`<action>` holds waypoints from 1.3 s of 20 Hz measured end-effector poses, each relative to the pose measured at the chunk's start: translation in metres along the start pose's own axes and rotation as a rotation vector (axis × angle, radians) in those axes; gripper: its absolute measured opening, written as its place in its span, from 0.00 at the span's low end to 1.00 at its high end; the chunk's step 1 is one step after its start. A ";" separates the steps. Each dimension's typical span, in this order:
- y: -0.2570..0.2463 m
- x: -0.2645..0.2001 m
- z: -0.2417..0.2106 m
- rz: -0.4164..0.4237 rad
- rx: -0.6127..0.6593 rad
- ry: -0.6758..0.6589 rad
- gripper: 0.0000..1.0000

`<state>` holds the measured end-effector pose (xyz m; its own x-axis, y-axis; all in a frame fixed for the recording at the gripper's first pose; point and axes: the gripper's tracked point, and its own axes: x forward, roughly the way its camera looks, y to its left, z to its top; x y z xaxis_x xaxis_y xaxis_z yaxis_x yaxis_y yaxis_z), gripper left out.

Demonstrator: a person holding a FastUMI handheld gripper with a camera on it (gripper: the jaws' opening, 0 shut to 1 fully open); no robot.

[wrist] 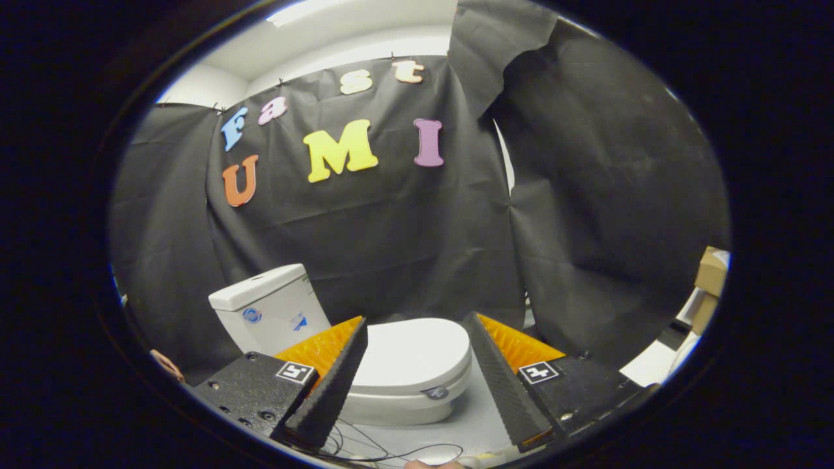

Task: Open the toilet lid.

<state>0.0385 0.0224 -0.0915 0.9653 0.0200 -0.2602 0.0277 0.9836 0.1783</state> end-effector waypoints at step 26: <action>-0.009 0.122 -0.172 0.022 0.424 0.440 0.99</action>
<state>0.1113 0.0471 -0.2881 0.7714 0.2011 -0.6037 0.1969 0.8267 0.5270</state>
